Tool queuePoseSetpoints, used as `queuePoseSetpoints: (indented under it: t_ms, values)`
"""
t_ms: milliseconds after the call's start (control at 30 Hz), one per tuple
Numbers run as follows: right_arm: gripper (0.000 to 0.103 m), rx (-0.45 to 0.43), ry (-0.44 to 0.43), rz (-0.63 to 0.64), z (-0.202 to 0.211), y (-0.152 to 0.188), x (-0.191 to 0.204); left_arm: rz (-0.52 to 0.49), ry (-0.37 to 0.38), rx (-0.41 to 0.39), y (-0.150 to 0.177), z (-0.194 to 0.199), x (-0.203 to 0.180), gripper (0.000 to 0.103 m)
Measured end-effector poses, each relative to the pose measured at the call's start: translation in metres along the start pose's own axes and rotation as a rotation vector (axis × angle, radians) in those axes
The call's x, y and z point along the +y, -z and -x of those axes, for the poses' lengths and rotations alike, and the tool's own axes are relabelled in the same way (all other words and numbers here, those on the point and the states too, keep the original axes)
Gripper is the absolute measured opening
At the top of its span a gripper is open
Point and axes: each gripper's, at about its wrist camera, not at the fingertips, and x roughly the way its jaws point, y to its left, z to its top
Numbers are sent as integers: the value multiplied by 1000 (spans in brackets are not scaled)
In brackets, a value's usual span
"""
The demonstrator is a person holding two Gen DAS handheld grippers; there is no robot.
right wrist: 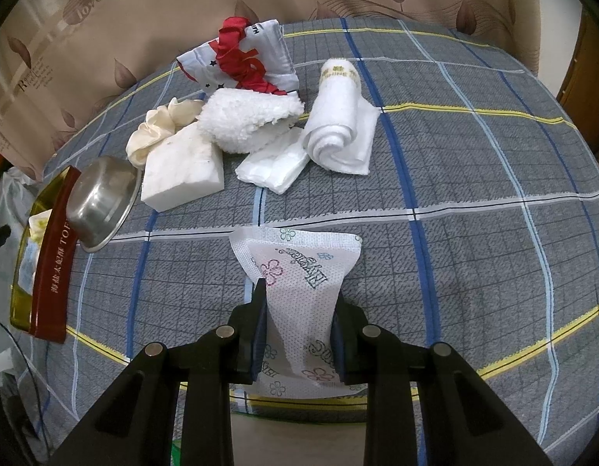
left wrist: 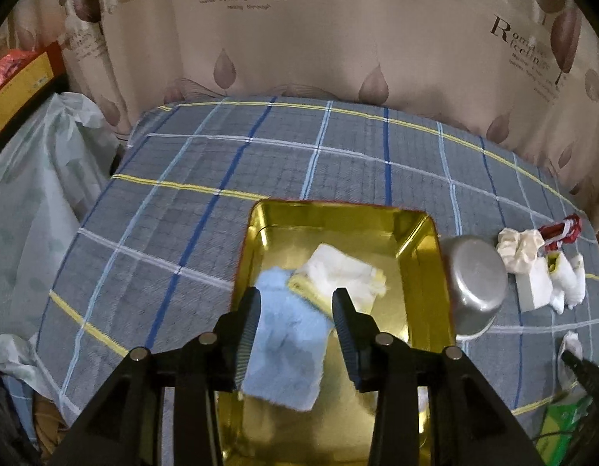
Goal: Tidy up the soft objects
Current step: 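Place the white-and-yellow cloth into the gold tray and open the left gripper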
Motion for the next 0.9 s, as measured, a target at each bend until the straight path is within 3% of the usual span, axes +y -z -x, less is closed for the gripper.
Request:
queuePoseSetpoints:
  t_ms: [133, 267, 600, 900]
  values:
    - [25, -6, 10, 4, 2, 1, 3, 6, -21, -6, 17, 6, 10, 39]
    - [25, -20, 30, 11, 5, 2, 6, 54, -88, -54, 33, 14, 24, 39]
    - [25, -68, 62, 30, 22, -3, 16, 71, -143, -77, 53, 18, 47, 40]
    - [25, -79, -41, 213, 35, -10, 106, 97, -167, -81, 62, 20, 61, 42]
